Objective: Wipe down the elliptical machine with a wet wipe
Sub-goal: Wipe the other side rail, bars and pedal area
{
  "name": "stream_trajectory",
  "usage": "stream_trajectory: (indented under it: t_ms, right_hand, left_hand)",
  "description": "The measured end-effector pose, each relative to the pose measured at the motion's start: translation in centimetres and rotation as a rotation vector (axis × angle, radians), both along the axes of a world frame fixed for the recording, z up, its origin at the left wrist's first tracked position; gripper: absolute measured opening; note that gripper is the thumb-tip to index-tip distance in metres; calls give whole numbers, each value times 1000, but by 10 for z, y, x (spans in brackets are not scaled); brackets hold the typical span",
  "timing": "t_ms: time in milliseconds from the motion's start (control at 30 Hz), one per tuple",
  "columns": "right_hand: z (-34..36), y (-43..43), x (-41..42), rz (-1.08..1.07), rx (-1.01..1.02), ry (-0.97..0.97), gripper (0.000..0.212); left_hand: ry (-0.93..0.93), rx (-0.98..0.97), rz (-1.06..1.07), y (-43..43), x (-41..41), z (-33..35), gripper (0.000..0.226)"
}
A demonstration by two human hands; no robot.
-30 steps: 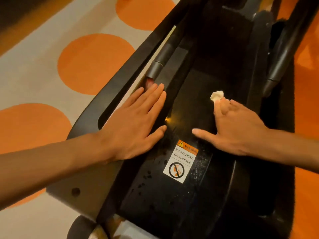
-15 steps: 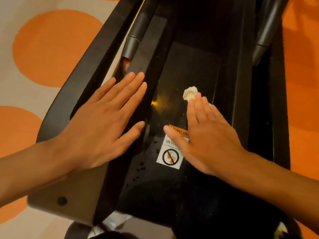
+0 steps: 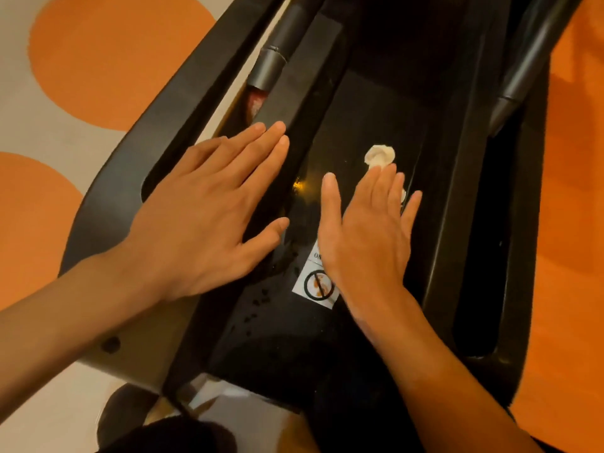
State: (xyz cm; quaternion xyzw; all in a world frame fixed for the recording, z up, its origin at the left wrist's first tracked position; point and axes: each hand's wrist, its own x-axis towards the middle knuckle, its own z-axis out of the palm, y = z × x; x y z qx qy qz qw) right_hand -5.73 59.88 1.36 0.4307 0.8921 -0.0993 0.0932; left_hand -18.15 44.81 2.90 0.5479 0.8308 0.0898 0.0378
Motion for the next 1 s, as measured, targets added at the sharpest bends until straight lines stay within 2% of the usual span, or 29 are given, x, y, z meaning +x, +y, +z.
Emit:
stream_trajectory:
  t_ms: [200, 367, 433, 533, 600, 667, 733, 800, 933, 1000]
  right_hand:
    - [-6, -85, 52, 169, -36, 121, 86]
    - [-3, 2, -27, 80, -24, 123, 79]
    - [-1, 3, -44, 130, -56, 144, 74]
    - [-3, -51, -2, 338, -106, 172, 69]
    - [-6, -63, 38, 392, -104, 120, 66]
    - [-10, -32, 37, 302, -23, 83, 65]
    - [-10, 10, 0, 142, 39, 123, 67]
    - [-4, 28, -37, 44, -1, 166, 69]
    - [12, -44, -1, 225, -103, 95, 70]
    - [9, -42, 18, 277, -62, 48, 69]
  left_hand:
    - [19, -12, 58, 0, 2, 0, 82]
    - [-8, -16, 86, 0, 4, 0, 78]
    - [-18, -3, 95, 1, 4, 0, 77]
    - [-19, 21, 101, 1, 4, -1, 75]
    - [-22, 19, 86, 1, 3, -2, 74]
    - [-25, 13, 86, 0, 2, -1, 74]
    - [-30, 15, 88, 1, 1, 0, 74]
    - [-31, 20, 88, 1, 3, 0, 74]
    - [-18, 25, 100, 0, 5, 0, 74]
    - [-18, 29, 90, 1, 3, 1, 74]
